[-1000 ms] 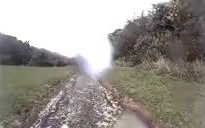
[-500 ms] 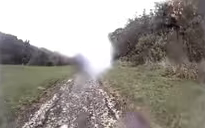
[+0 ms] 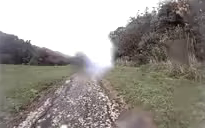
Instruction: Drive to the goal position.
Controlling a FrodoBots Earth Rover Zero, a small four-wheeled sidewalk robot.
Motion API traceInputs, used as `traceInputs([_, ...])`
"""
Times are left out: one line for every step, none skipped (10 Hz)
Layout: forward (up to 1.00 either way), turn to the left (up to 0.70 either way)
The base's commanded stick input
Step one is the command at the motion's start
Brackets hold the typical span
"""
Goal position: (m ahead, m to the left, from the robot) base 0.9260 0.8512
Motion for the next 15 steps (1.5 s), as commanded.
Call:
traceInputs([0.70, 0.00])
traceInputs([0.70, 0.00])
traceInputs([0.70, 0.00])
traceInputs([0.70, 0.00])
traceInputs([0.70, 0.00])
traceInputs([0.70, 0.00])
traceInputs([0.70, 0.00])
traceInputs([0.70, 0.00])
traceInputs([0.70, 0.00])
traceInputs([0.70, 0.00])
traceInputs([0.70, 0.00])
traceInputs([0.70, 0.00])
traceInputs([0.70, 0.00])
traceInputs([0.70, 0.00])
traceInputs([0.70, 0.00])
